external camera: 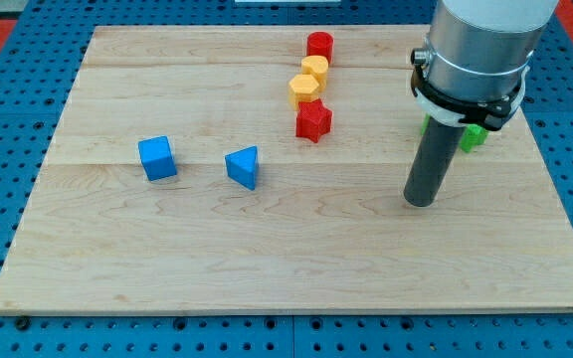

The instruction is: Slide the red circle above the blue cube

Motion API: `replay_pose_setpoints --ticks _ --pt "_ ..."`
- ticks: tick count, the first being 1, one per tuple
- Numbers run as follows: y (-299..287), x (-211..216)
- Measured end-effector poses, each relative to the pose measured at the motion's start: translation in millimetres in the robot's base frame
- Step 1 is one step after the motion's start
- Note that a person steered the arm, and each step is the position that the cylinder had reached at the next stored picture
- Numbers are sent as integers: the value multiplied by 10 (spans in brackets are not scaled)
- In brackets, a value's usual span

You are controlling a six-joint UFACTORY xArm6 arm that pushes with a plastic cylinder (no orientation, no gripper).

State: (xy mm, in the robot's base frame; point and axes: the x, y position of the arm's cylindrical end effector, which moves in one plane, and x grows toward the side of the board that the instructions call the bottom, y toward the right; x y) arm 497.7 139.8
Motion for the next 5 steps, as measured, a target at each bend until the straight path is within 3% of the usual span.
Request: replay_pose_setpoints --ticks 2,4,5 --pt "0 3" --pt "-377 -61" --pt "-406 -461"
